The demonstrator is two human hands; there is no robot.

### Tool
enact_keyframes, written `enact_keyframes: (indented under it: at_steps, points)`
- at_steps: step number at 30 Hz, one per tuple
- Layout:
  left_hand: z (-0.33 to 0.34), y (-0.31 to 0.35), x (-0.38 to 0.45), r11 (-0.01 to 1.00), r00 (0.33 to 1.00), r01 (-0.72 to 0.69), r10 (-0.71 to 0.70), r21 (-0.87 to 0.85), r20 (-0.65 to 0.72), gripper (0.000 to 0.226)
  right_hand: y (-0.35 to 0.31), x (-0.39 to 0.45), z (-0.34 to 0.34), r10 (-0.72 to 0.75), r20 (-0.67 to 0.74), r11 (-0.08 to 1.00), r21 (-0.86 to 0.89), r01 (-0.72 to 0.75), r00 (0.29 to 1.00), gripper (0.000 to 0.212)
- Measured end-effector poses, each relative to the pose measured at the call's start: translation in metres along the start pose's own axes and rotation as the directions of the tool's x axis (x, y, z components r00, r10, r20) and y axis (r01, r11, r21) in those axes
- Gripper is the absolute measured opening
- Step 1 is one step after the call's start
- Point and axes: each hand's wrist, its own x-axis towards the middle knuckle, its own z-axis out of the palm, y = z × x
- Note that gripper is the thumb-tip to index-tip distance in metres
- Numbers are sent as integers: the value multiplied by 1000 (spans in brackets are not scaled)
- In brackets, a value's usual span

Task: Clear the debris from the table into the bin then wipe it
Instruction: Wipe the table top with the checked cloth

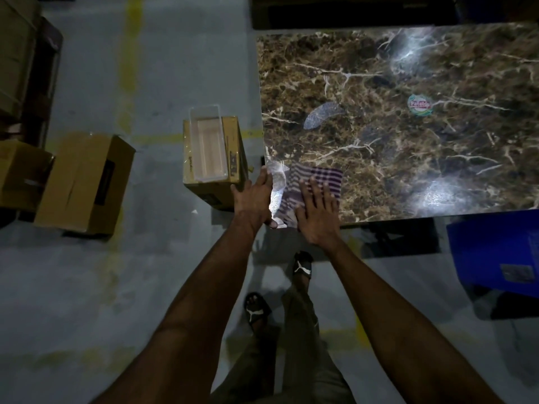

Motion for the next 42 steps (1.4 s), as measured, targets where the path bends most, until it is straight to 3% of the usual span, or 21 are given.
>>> enact_keyframes:
  at_steps: [2, 6, 8, 10, 14, 19, 22, 26, 29, 33, 36, 39, 42]
  points:
    - [5, -3, 3, 999, 999, -8, 7, -46, -38, 140, -25, 9, 6, 13, -16, 1000, 4, -13, 1000, 69]
    - [11, -8, 6, 990, 990, -56, 38, -128, -137, 115, -17, -12, 13, -232, 38, 971, -41, 234, 972, 64]
    - [9, -7, 4, 990, 994, -67, 56, -120, -92, 127, 5, -20, 5, -238, 66, 970, -33, 240, 969, 63]
    - [6, -5, 2, 994, 996, -58, 52, -90, -70, 139, 13, -9, -1, -141, 31, 990, -22, 142, 990, 64]
    - [8, -4, 6, 993, 996, -46, 38, -110, -75, 143, -23, 39, 2, -13, -17, 1000, 3, 13, 1000, 68]
    - [14, -5, 6, 987, 987, -73, 50, -144, -154, 125, -12, 21, 8, -273, 51, 957, -84, 277, 961, 66]
    - [12, -5, 5, 987, 992, -62, 44, -150, -121, 141, 13, 23, -5, -239, 30, 968, -76, 241, 971, 66]
    - [14, -6, 6, 979, 987, -64, 34, -192, -155, 152, -20, 62, -10, -75, -8, 997, -15, 75, 997, 69]
    - [18, -7, 8, 978, 984, -60, 24, -200, -177, 149, -36, 61, -6, -177, 48, 983, -34, 179, 983, 69]
    - [19, -6, 10, 972, 980, -68, 23, -227, -196, 145, 2, 33, -10, -338, 94, 937, -61, 344, 936, 67]
    - [16, -5, 8, 971, 982, -45, 0, -236, -187, 160, 13, 44, -21, -209, 51, 975, -63, 212, 977, 67]
    - [15, -4, 6, 976, 984, -45, 6, -214, -180, 163, -17, 81, -22, -73, -15, 997, -23, 73, 997, 68]
    - [13, -3, 3, 979, 982, -34, -5, -201, -189, 166, -41, 89, -17, -123, 26, 992, -20, 124, 992, 68]
